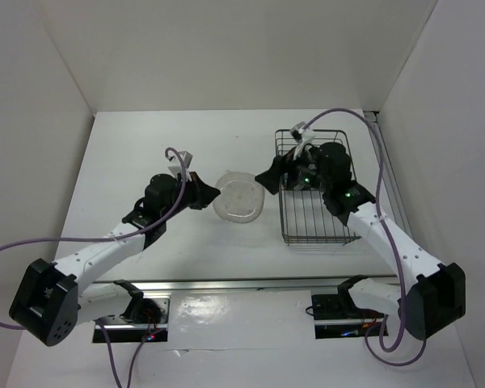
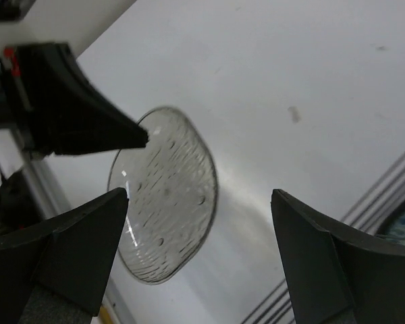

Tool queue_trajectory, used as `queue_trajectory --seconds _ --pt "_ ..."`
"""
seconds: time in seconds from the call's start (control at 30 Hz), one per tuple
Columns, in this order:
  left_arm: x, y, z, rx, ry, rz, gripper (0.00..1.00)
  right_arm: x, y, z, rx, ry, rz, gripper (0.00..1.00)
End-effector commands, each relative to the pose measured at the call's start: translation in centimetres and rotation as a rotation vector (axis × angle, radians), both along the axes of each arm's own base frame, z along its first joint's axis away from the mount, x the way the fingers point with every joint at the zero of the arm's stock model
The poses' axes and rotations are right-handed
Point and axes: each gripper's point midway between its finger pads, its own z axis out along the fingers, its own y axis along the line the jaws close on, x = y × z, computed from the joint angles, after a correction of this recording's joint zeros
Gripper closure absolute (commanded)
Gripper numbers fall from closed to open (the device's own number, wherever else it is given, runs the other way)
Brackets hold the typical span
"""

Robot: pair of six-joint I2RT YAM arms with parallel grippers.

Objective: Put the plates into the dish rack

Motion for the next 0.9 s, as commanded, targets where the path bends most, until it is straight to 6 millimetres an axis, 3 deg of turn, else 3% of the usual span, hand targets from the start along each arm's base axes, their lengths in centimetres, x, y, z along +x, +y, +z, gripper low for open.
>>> queue_trajectory --seconds 0.0,0.13,0.3,0.47,0.63,0.73,0.77,0.83,0.87 --pt "-0.5 -1.1 2.3 -0.063 -0.09 -0.069 1.0 -3.2 3.7 0.0 0.004 -0.069 0.234 0.06" --pt "-0.4 -1.2 3.2 -0.093 -0.123 -0.067 1.0 -4.0 4.8 -1.6 -0.035 -0.029 0.256 0.08" --pt "-0.9 -1.4 4.5 -0.133 -0.174 -0.087 1.0 -4.3 6.1 -4.4 -0.076 0.028 0.263 0.17" --pt "-1.2 -1.0 4.9 -0.127 -0.185 -0.08 1.0 -3.8 6.0 -4.6 -0.098 0.019 0.209 0.18" --pt "-1.0 -0.7 4.3 -0.104 -0.17 -0.062 1.0 -3.3 4.8 -2.2 -0.093 -0.061 0.123 0.17" --pt "-1.1 -0.7 4.6 -0.115 -0.172 -0.06 1.0 -2.9 4.3 -2.2 -0.114 -0.062 0.088 0.17" --pt "-1.0 -0.5 4.6 -0.114 -0.174 -0.05 1.0 -2.8 4.4 -3.2 -0.132 -0.034 0.09 0.17" --pt "-1.0 -0.4 5.0 -0.117 -0.184 -0.041 1.0 -2.8 4.8 -4.2 -0.144 -0.003 0.112 0.29" --pt "-1.1 -0.3 5.3 -0.121 -0.192 -0.041 1.0 -2.8 5.0 -4.6 -0.147 0.007 0.124 0.44"
